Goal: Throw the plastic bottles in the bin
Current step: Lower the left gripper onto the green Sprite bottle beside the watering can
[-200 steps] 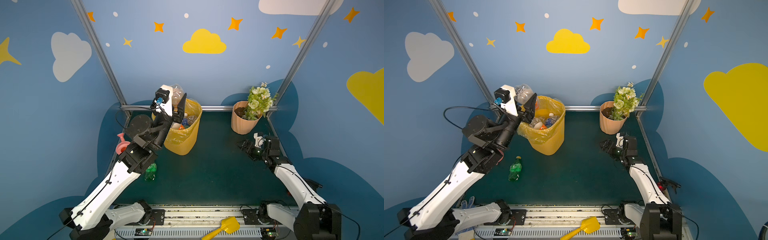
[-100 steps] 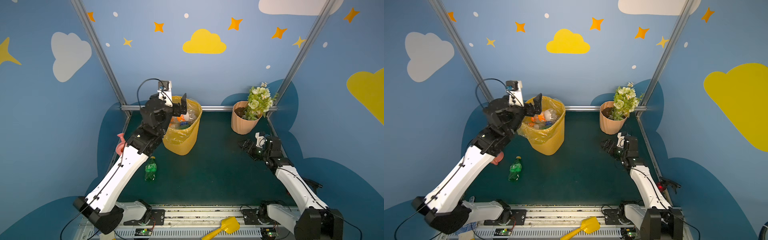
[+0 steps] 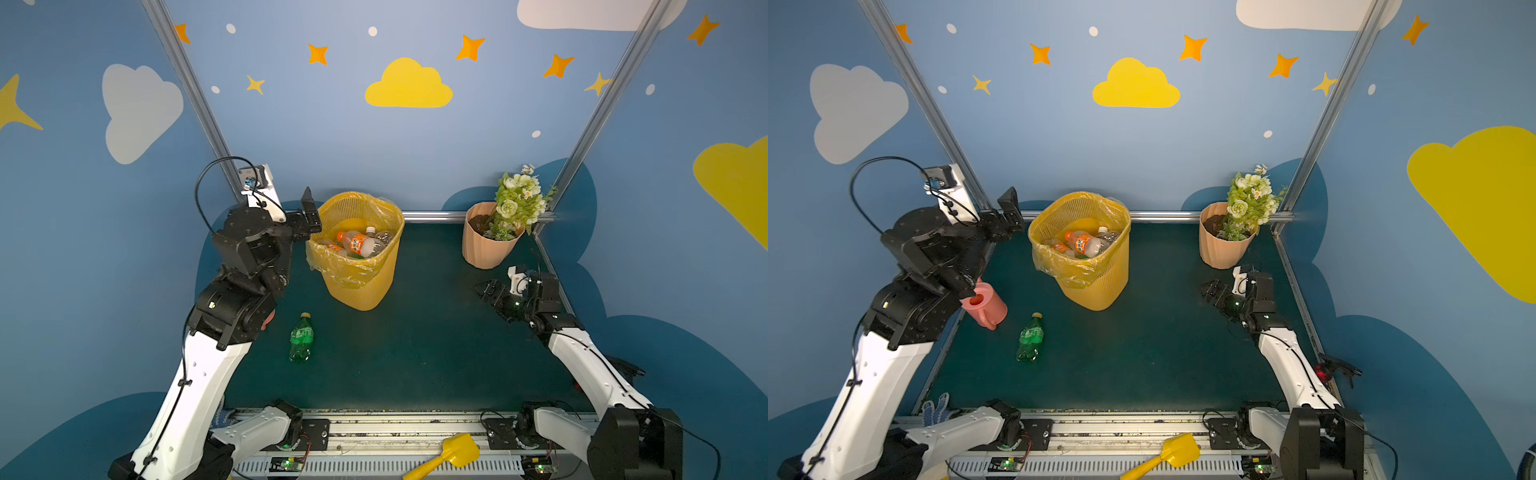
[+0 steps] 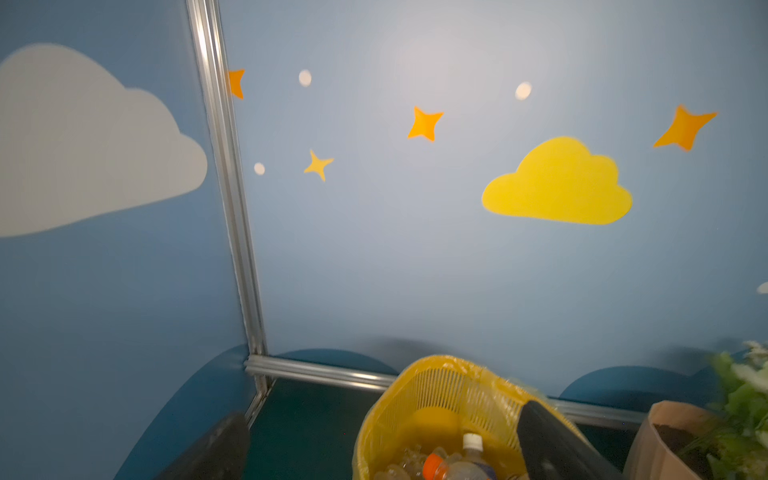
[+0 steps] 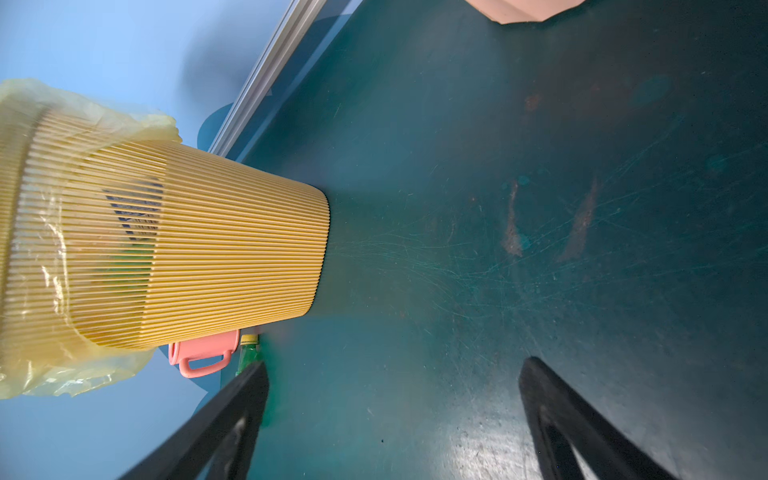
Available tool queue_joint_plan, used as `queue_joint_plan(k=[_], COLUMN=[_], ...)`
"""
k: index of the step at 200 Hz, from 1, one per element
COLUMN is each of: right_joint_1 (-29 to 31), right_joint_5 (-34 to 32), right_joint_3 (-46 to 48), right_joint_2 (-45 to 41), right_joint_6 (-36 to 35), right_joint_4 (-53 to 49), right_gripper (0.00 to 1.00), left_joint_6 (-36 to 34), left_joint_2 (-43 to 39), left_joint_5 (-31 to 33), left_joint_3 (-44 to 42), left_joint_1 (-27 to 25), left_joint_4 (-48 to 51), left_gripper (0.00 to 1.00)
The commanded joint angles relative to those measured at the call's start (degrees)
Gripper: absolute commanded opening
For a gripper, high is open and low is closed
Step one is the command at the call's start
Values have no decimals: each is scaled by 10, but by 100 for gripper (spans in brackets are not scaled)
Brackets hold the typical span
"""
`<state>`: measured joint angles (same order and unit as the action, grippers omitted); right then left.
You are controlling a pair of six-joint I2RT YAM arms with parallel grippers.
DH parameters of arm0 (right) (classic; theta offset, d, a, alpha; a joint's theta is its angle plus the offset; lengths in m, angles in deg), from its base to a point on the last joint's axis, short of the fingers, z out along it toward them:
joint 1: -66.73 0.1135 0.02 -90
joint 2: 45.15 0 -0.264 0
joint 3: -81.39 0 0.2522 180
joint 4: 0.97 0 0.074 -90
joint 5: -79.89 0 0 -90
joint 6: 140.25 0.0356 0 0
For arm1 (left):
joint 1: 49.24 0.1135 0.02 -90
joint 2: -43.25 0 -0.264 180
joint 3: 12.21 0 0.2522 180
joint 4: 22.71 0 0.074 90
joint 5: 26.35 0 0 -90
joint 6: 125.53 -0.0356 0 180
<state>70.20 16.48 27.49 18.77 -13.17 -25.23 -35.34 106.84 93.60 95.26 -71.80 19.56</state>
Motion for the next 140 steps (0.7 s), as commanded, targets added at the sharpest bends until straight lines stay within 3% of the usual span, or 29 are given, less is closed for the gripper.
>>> queue_joint_plan(k=[1,24,74,140], right_joint_1=[-2,-1,-4,-5], right_joint_5=[4,6,1,10], right_joint_3=[1,2,2,7], right_joint_2=[2,4,0,10], right_joint_6=[-4,-4,-8,-4], right_joint_4=[10,10,5,13], right_gripper=[94,94,94,94], left_joint_6=[48,105,236,291], left_joint_2=[-16,-49,-89,-98], left_joint_5=[13,5,-143,-202], left_joint_3=[-38,-143,-360,-501], left_joint_1=[30,71,177,184], left_joint_4=[93,117,150,135], left_gripper=[100,100,100,100])
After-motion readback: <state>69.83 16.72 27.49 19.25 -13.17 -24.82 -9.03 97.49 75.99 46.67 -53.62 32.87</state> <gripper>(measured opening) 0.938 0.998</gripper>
